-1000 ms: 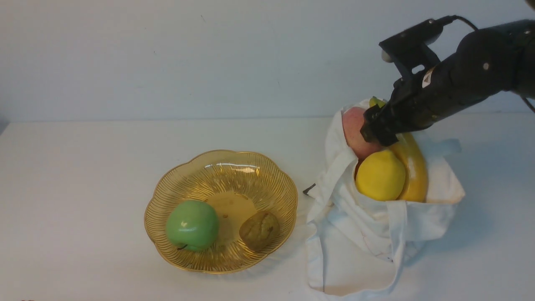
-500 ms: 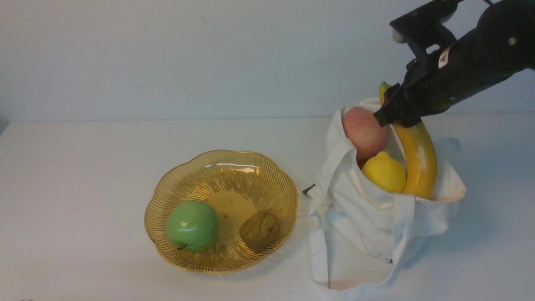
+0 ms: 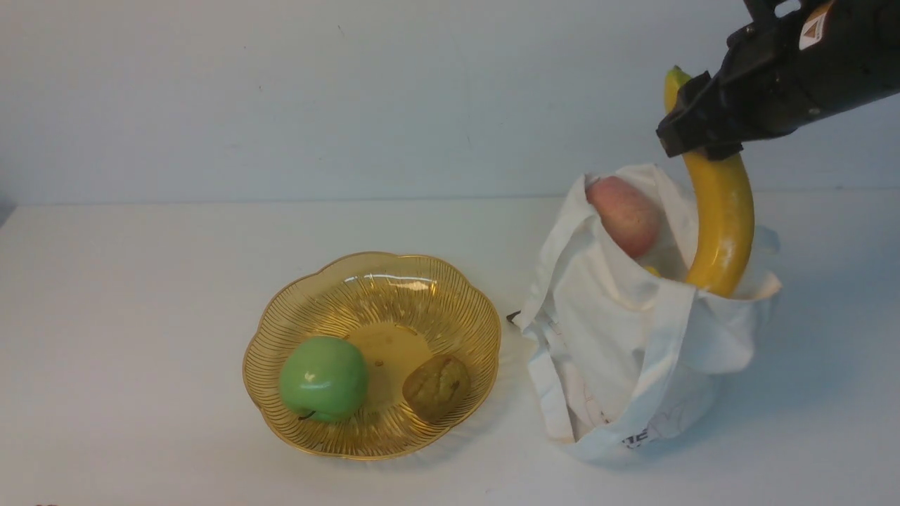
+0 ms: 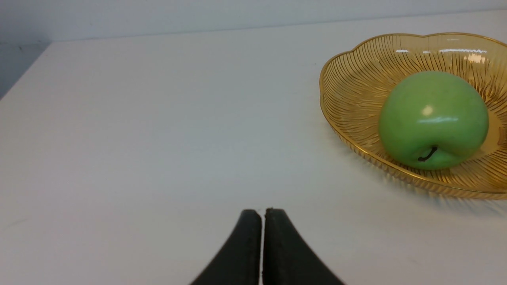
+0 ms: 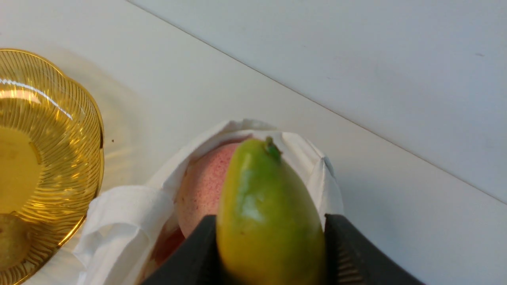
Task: Take the fruit out of the cloth bag on the white table and place them on a plate.
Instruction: 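Take the banana out of the bag and place it in the fruit dish with the right gripper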
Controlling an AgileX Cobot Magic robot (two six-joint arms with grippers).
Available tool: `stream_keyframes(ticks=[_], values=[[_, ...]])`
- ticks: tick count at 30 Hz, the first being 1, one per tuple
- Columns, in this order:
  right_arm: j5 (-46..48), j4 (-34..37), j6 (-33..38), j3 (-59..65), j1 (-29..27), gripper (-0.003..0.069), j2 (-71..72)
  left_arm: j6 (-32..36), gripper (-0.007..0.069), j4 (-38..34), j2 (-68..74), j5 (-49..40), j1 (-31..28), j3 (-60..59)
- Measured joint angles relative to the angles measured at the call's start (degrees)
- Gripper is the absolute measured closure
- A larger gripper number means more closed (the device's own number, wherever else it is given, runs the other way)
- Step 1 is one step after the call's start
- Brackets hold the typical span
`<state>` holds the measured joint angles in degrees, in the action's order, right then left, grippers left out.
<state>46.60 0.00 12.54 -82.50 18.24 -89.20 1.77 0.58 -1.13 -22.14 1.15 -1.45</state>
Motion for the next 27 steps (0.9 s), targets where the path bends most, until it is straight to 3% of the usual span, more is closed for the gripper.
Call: stream_keyframes(ticks=[7,15,22,27], values=[[-2.81,-3.86,1.22,0.00,1.09,0.0359,-0.46,0.00,0.0632,0.00,0.00,0.00,0.00,0.00],[-15.07,-10.30,2.20,0.05,1.19,0.0359,-0.83,0.00,0.0632,0.00,0.00,0.00,0.00,0.00],[-16.34,-9.54,-3.18,-0.29,4.06,0.0359,0.68,0.00,0.0632,0.00,0.00,0.00,0.00,0.00],[-17.45,-4.14,-4.51,-3.85,8.81,0.0359,1.37,0.00,0.0632,0.00,0.00,0.00,0.00,0.00]])
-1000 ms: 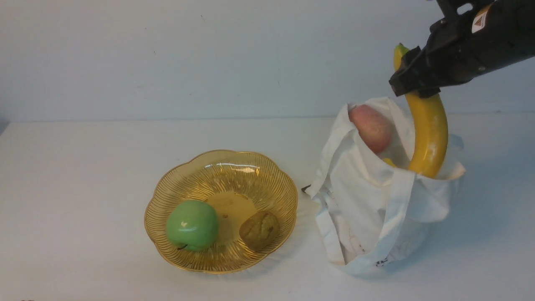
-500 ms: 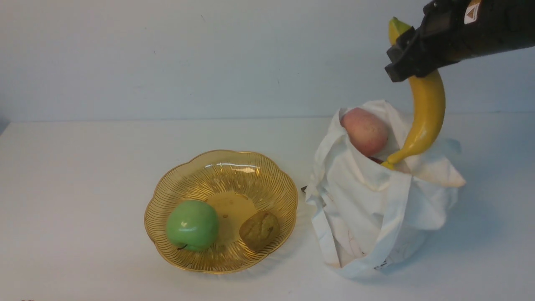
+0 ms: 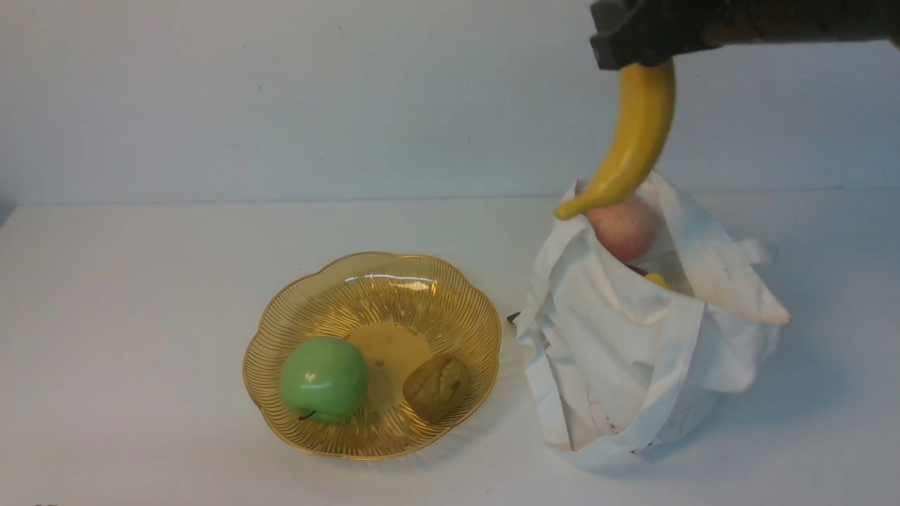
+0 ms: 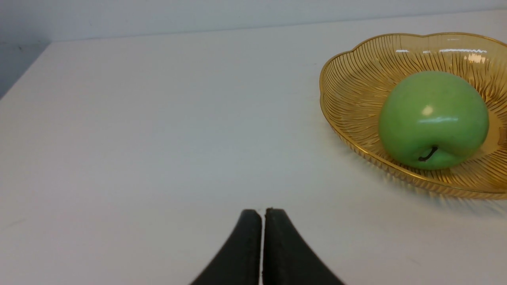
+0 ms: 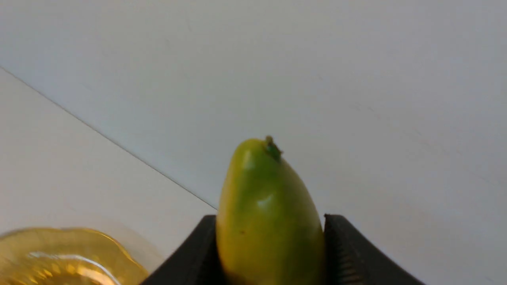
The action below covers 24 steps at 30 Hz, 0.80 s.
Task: Take the fruit out of the cloth bag on the white table and place them on a plate.
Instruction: 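Take the banana out of the bag and place it in the fruit dish with the right gripper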
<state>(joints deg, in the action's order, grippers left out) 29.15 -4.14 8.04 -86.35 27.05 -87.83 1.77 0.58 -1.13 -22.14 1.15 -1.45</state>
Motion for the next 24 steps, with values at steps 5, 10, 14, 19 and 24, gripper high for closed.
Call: stream_keyframes(ticks=[5,10,14,19,24], values=[[-0.11,7.47,1.24,-3.42,3.37,0.0359,-4.13,0.00,0.0632,0.00,0.00,0.00,0.00,0.00],[0.76,17.81,5.34,-4.03,4.36,0.0359,-13.20,0.00,0.0632,0.00,0.00,0.00,0.00,0.00],[-0.16,26.46,11.11,-4.03,5.63,0.0359,-18.58,0.00,0.0632,0.00,0.00,0.00,0.00,0.00],[-1.53,36.05,18.12,-6.35,6.24,0.0359,-24.90,0.00,0.0632,0.00,0.00,0.00,0.00,0.00],[-1.42,40.75,22.35,-8.91,6.29,0.0359,-29.59,0.00,0.0632,0.00,0.00,0.00,0.00,0.00]])
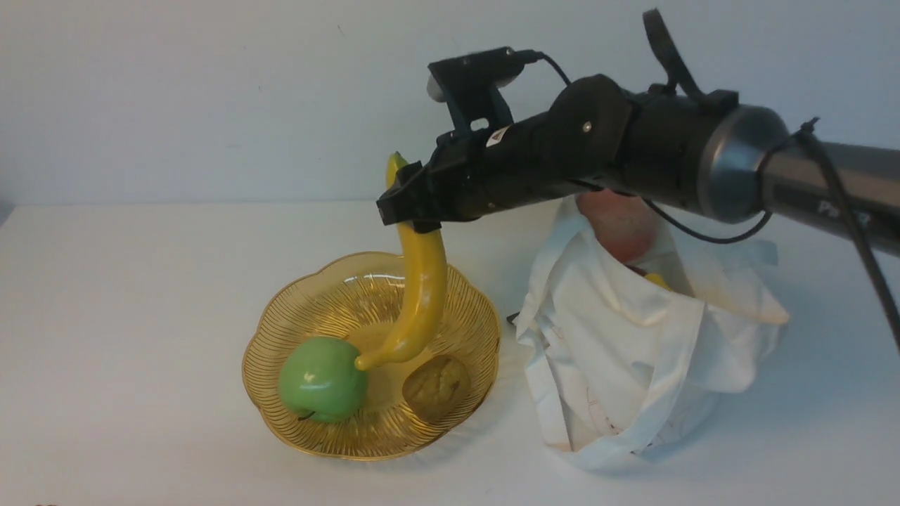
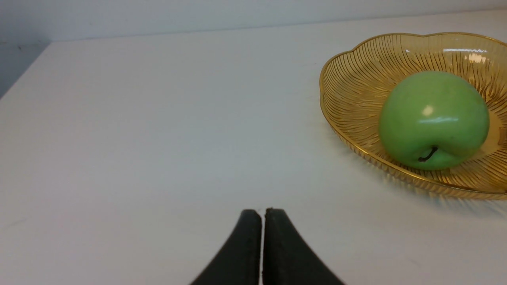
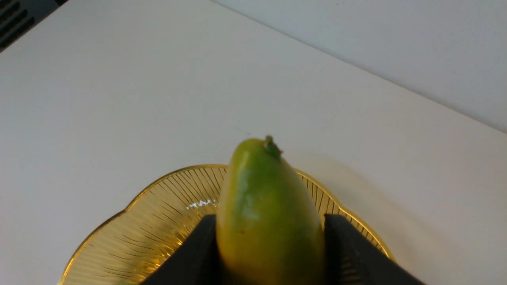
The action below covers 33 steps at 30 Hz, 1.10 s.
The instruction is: Take the fruit out of the cloth bag on the white table and place them on a plate.
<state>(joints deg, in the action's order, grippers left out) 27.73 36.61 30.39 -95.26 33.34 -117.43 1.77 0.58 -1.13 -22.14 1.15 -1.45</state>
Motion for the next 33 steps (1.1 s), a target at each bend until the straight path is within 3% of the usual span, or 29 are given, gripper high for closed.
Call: stream_keyframes(ticks=[7,16,22,28,31,32,33], values=[[1.12,1.18,2.32,-1.71,0.01,0.0359,-3.88,0.00,0.0632,0.00,0.00,0.00,0.00,0.00],[1.78,2.02,2.63,-2.05,0.06,0.0142,-5.40,0.00,0.0632,0.00,0.00,0.00,0.00,0.00],[2.94,0.69,2.63,-2.05,0.06,0.0099,-4.17,0.00,0.0632,0.00,0.00,0.00,0.00,0.00],[7.20,-9.67,-1.71,-2.05,0.06,0.0132,4.32,0.00,0.0632,0.00,0.00,0.00,0.00,0.00],[9.68,-15.50,-6.27,-2.05,0.06,0.0200,10.26,0.00,0.0632,0.00,0.00,0.00,0.00,0.00],[12.33,-21.11,-10.52,-2.05,0.06,0.0264,14.81,0.00,0.0632,0.00,0.00,0.00,0.00,0.00],[12.66,-21.76,-11.01,-2.05,0.06,0.0283,16.01,0.00,0.0632,0.00,0.00,0.00,0.00,0.00]])
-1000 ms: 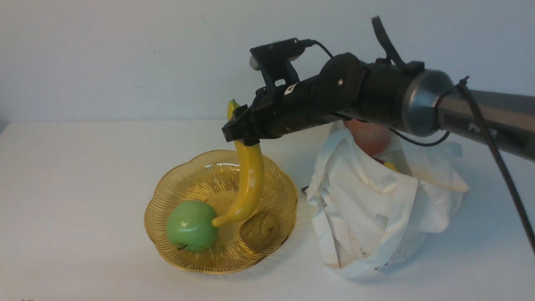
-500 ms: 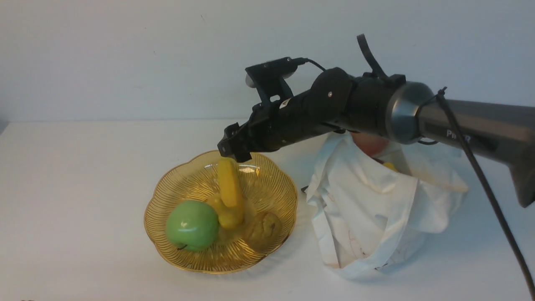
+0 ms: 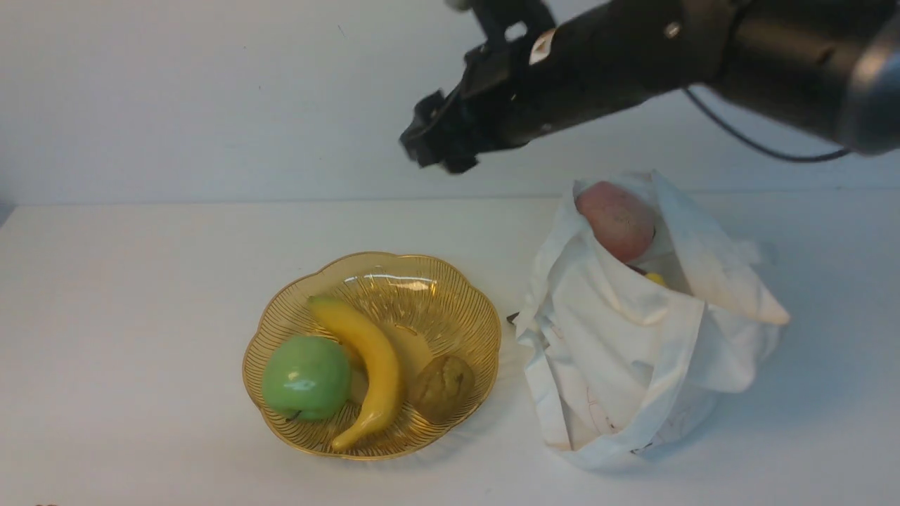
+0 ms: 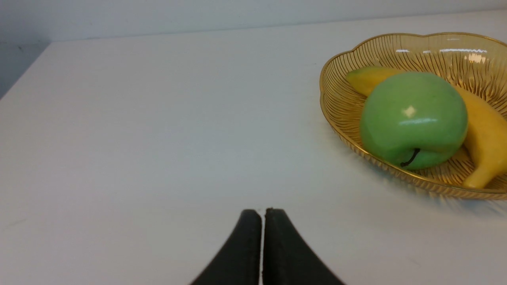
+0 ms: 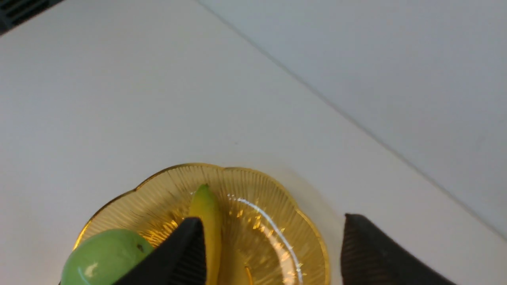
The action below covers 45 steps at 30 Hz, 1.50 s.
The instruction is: Take the fruit out of the cloth bag on the white table and place them on a plate.
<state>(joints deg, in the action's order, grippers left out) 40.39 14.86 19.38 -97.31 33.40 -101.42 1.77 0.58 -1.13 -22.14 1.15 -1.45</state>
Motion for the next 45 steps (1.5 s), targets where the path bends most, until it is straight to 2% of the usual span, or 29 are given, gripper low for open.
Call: stream_keyframes(ticks=[1,2,3,5,7,8,13,18,23,31,45], values=[[1.75,-2.63,-2.59,0.00,0.00,0.0313,2.43,0.00,0.0632,0.00,0.00,0.00,0.00,0.00],[3.60,-6.58,-5.30,0.00,0.00,0.0392,6.19,0.00,0.0632,0.00,0.00,0.00,0.00,0.00],[5.14,-9.22,-7.52,0.00,0.00,0.0428,8.10,0.00,0.0632,0.00,0.00,0.00,0.00,0.00],[9.21,-15.64,-14.14,0.00,0.00,0.0564,15.14,0.00,0.0632,0.00,0.00,0.00,0.00,0.00],[12.74,-23.65,-22.05,0.41,0.00,0.0649,24.47,0.00,0.0632,0.00,0.00,0.00,0.00,0.00],[13.22,-26.66,-25.44,1.48,0.00,0.0659,28.17,0.00,0.0632,0.00,0.00,0.00,0.00,0.00],[11.64,-35.24,-36.30,10.08,0.00,0.0670,44.32,0.00,0.0632,0.00,0.00,0.00,0.00,0.00],[-0.91,-47.52,-49.76,32.08,0.00,0.0670,69.50,0.00,0.0632,0.00,0.00,0.00,0.00,0.00],[-7.54,-50.51,-57.20,46.07,0.00,0.0670,83.45,0.00,0.0632,0.00,0.00,0.00,0.00,0.00],[-13.02,-49.06,-58.60,59.48,0.00,0.0670,91.60,0.00,0.0632,0.00,0.00,0.00,0.00,0.00],[-13.10,-48.95,-58.60,64.12,0.00,0.0670,91.60,0.00,0.0632,0.00,0.00,0.00,0.00,0.00]])
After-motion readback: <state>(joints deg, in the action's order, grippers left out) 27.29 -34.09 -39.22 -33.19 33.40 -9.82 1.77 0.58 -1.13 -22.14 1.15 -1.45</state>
